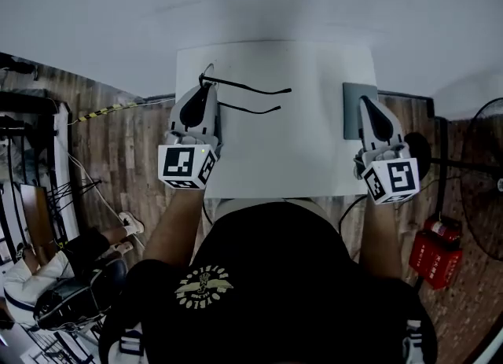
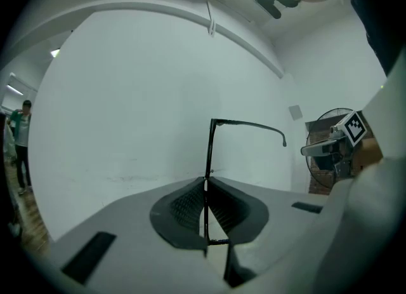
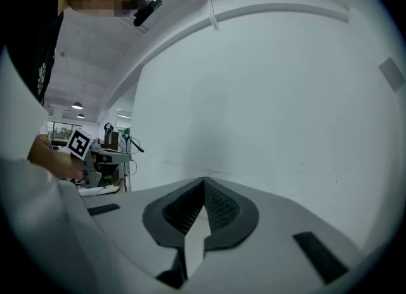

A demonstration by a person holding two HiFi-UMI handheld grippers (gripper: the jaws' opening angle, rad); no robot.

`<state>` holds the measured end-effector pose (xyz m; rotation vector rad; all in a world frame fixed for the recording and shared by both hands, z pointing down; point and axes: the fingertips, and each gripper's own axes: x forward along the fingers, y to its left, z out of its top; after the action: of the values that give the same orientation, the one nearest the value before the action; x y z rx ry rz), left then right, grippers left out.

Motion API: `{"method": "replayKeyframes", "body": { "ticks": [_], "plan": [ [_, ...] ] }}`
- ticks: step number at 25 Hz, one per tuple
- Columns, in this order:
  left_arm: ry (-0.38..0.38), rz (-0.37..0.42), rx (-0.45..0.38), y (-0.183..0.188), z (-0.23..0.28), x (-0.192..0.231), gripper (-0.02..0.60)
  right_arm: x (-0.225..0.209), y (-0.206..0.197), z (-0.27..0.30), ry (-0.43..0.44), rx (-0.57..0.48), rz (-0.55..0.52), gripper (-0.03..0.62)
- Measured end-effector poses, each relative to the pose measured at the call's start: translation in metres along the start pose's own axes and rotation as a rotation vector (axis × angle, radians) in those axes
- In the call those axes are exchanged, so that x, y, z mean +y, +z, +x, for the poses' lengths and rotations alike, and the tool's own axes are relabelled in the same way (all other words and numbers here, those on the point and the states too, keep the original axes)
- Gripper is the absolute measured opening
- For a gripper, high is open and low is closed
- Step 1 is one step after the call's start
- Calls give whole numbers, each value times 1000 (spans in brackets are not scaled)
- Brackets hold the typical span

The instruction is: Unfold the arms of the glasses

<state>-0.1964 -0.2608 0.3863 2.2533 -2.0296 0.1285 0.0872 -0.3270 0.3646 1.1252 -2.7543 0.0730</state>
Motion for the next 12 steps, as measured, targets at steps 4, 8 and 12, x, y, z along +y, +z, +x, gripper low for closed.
{"method": "replayKeyframes", "body": {
  "ticks": [4,8,12],
  "plan": [
    [33,11,-11,3,-17,-38,18,-20,-7,-31,15,-25,0,-2],
    [36,-5,9,-9,-26,-24,18,-9,-14,-20,4,-5,-4,-2],
    [30,-8,-22,-1,-60,-30,18,16,-6,-50,0,2,-34,-2]
  ]
}}
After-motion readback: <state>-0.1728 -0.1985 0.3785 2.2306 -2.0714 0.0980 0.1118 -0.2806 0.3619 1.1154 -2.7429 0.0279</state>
